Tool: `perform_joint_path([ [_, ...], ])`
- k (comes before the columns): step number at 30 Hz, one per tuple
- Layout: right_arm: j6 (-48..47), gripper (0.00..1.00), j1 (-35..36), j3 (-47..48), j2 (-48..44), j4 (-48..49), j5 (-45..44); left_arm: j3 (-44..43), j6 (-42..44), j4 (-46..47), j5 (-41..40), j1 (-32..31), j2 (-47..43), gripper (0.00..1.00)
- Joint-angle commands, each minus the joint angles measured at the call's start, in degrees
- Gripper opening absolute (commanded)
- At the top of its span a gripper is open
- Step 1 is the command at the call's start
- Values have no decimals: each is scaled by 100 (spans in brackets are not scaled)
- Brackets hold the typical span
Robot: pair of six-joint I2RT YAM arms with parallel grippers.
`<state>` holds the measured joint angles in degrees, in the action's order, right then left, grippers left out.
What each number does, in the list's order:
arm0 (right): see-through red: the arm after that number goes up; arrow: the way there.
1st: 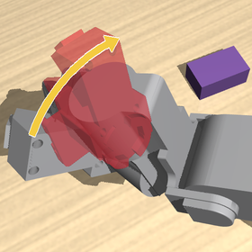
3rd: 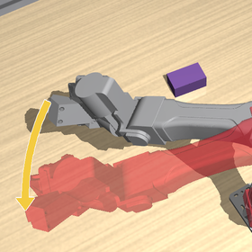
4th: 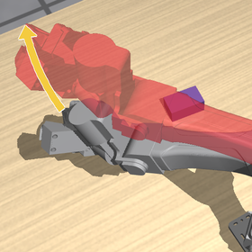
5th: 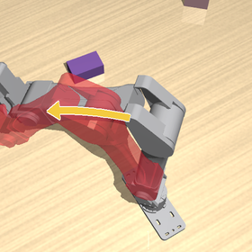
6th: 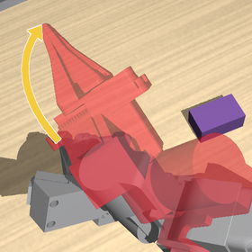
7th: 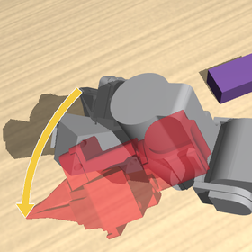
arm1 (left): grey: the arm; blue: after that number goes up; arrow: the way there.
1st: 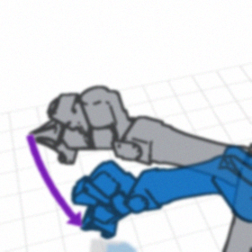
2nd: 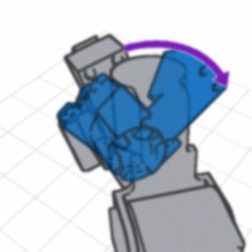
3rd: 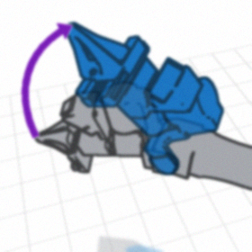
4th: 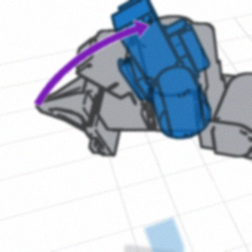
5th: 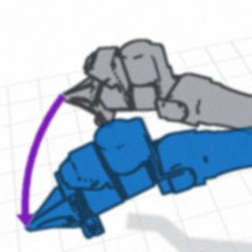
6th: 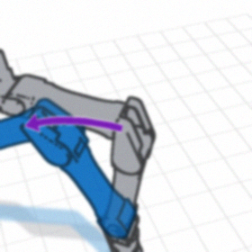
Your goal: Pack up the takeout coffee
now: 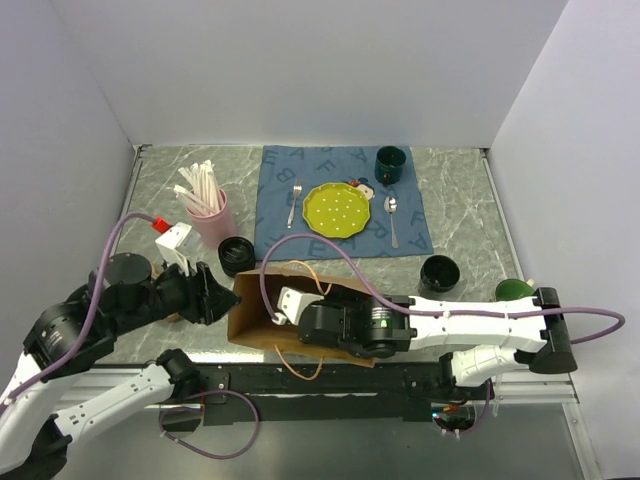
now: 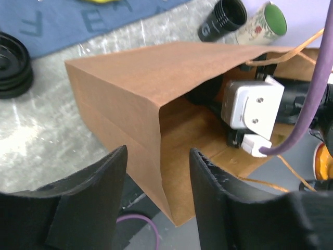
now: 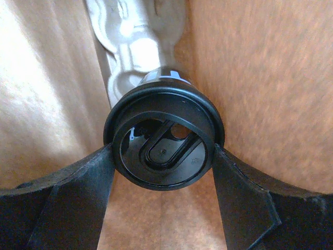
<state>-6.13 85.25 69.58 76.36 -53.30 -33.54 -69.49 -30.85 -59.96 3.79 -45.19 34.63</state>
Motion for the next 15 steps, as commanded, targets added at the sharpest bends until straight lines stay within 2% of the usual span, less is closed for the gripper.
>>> perform_joint_path([
  [1,174,52,35,-269,-376,214,-487,164,-202,169,394,19,52,50],
  [5,130,52,9,-471,-438,433,-741,392,-132,414,412,19,35,31],
  [6,112,52,0,-533,-411,495,-785,471,-97,511,377,19,35,23],
  [9,86,52,-79,-630,-332,785,-1040,647,43,950,368,19,44,12],
  [15,15,52,-193,-648,-183,1119,-1866,876,342,1706,236,19,0,1],
])
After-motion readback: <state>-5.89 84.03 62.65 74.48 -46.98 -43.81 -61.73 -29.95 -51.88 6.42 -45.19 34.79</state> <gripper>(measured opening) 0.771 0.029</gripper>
